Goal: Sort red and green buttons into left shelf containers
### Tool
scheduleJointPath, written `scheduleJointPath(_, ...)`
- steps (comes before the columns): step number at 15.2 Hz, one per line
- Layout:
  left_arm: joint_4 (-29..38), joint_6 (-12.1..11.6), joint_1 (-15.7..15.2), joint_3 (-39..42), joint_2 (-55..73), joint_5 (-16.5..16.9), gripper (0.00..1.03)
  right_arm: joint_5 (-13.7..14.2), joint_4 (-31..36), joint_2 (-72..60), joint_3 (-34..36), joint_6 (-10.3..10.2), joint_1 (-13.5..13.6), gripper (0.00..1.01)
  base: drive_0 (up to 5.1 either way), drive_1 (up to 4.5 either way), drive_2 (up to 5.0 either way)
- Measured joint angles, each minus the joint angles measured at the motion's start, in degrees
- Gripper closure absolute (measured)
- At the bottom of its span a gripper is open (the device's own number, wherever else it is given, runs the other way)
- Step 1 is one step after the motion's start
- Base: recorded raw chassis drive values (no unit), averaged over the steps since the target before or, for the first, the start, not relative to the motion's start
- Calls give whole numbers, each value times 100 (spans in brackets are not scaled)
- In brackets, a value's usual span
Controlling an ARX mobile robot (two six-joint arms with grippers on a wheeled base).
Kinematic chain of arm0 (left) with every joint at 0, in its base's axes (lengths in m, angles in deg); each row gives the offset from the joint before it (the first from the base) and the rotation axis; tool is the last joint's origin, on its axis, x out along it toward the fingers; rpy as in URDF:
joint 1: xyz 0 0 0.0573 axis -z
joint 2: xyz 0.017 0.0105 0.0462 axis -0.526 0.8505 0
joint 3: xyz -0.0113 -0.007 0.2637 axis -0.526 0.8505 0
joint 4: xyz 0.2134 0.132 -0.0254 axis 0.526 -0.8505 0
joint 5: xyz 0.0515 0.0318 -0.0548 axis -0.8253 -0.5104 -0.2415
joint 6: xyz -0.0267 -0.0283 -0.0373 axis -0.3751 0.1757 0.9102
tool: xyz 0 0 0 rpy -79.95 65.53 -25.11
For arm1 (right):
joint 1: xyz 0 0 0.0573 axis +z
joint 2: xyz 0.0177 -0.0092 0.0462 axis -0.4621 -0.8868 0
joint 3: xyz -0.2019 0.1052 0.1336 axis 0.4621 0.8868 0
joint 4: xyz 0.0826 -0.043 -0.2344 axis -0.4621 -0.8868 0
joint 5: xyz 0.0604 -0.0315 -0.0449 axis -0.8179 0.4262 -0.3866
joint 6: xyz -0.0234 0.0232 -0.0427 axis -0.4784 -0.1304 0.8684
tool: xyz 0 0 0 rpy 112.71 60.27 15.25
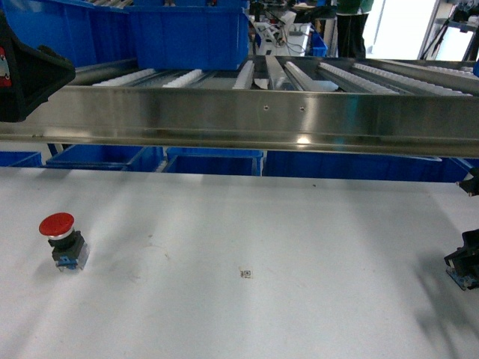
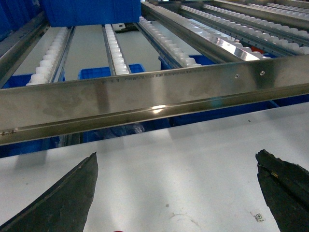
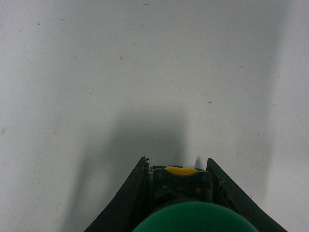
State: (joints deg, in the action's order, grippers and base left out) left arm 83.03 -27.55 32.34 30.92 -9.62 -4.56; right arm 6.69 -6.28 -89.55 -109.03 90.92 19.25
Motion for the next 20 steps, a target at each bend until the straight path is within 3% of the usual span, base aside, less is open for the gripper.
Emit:
scheduleJointPath(3,0,2,0,2,0,0,5,39,391,186,404,-42,9,72,0,0,0)
scheduleJointPath(5,0,2,0,0,0,-2,5,50,1014,656,1062,-92,20,72,0,0,0)
scheduleJointPath(6,0,2,0,0,0,0,5,50,1491,1141,1480,-118,48,72,0,0,0)
scheduleJointPath(7,0,2,0,0,0,0,5,-17,2223,2170,2238,-260,39,72,0,0,0)
scheduleJointPath(8,0,2,0,0,0,0,5,-83,2483,2846,2798,-413,0,72,0,0,0)
scheduleJointPath(11,0,2,0,0,0,0,5,-177,2485,4002,3733,-603,-85,72,0,0,0)
scheduleJointPath(14,0,2,0,0,0,0,5,-267,1906,5849,4535,-737,-59,72,0,0,0)
scheduleJointPath(20,2,7,9,2,0,-42,5,-140,1812,6328,4671,-737,4,72,0,0,0)
